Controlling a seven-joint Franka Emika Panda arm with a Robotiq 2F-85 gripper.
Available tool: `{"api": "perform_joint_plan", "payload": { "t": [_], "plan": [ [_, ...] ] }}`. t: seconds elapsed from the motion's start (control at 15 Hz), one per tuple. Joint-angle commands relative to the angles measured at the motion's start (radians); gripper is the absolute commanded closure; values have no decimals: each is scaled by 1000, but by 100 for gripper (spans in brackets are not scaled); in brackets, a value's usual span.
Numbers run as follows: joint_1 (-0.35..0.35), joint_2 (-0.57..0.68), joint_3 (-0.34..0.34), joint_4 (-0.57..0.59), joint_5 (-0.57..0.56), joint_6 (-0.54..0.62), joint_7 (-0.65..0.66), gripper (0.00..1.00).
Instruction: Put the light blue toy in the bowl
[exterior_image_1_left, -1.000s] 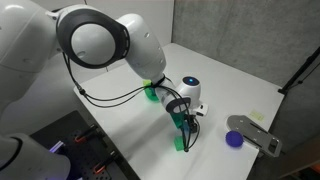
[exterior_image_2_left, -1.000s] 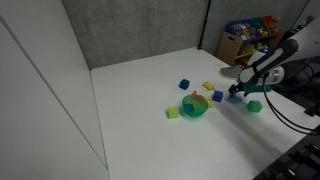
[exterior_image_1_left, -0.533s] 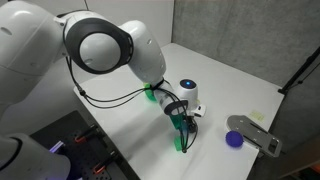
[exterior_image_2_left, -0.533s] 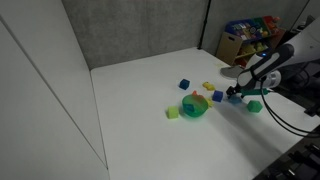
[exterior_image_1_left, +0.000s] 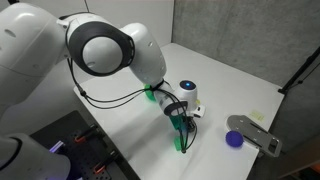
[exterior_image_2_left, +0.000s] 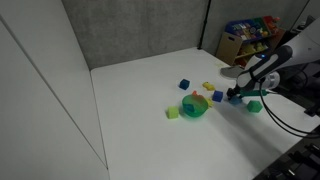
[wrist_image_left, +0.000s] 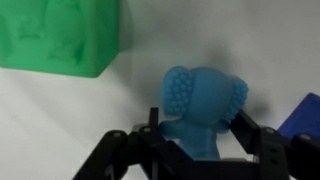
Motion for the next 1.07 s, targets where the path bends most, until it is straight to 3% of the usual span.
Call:
{"api": "perform_joint_plan", "payload": {
  "t": [0.0, 0.4, 1.0],
  "plan": [
    [-10, -11, 8, 9, 8, -9, -9, 54],
    [48, -114, -25, -62, 0, -3, 21, 97],
    [264, -241, -100, -120, -40, -36, 108, 97]
  ]
}}
